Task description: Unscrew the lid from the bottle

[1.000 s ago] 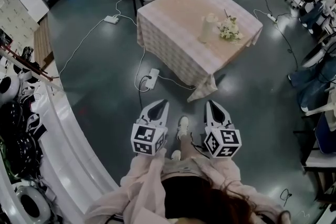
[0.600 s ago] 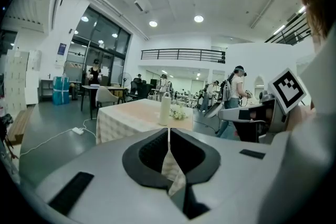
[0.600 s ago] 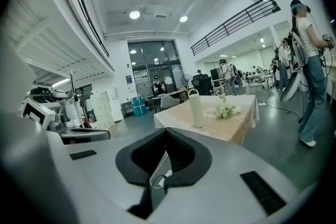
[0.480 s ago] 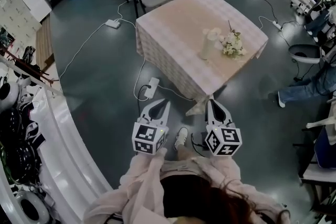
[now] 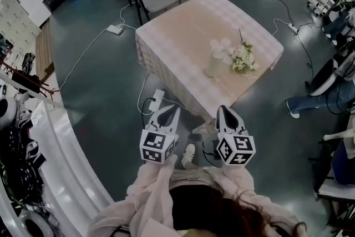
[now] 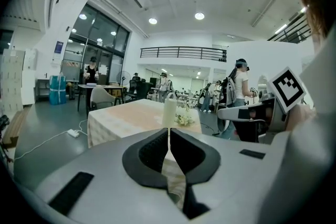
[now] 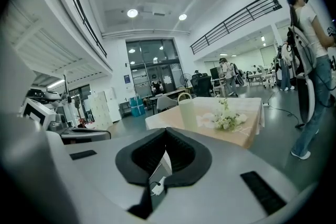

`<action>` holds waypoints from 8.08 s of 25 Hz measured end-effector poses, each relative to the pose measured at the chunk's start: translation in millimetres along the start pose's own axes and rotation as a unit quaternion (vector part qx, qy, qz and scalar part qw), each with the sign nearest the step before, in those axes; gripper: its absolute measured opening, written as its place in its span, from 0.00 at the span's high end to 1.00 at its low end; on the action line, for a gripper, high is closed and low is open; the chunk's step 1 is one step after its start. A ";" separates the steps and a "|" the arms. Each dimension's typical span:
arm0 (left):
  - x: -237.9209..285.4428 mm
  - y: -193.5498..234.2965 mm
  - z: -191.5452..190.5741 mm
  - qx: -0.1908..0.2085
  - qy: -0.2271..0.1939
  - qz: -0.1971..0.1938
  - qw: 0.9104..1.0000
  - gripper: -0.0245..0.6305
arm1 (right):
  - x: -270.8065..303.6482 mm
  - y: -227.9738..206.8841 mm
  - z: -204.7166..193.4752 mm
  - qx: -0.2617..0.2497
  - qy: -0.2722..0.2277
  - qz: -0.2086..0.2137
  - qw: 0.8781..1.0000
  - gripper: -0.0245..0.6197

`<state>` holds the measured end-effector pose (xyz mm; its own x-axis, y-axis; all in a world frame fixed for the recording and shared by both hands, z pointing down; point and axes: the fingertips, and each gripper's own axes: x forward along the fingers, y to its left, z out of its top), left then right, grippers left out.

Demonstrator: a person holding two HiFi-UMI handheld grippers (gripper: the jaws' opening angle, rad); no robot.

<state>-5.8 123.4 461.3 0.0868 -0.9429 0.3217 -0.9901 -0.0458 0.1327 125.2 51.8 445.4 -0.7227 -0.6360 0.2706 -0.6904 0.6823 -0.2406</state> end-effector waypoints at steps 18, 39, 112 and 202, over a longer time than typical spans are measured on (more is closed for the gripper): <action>67.4 9.9 10.1 -0.001 0.003 -0.001 1.000 0.91 | 52.1 -38.8 9.2 0.004 0.010 0.009 1.000 0.94; 125.5 23.6 26.2 0.029 0.022 -0.086 0.996 0.91 | 82.3 -61.5 11.5 0.037 -0.003 -0.066 0.997 0.94; 307.6 -28.3 -12.6 0.197 0.008 -0.461 0.865 0.41 | 115.9 -123.0 -6.5 0.096 0.014 -0.330 0.939 0.94; 235.9 -22.6 87.8 0.139 0.111 -0.456 0.872 0.48 | 199.8 -12.5 166.7 -0.042 -0.063 0.032 0.997 0.51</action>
<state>27.4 -127.0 451.9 0.8411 -0.3860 0.3790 -0.4832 -0.8510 0.2057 -15.8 -144.0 347.1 -0.7668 -0.6270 0.1372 -0.6418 0.7470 -0.1735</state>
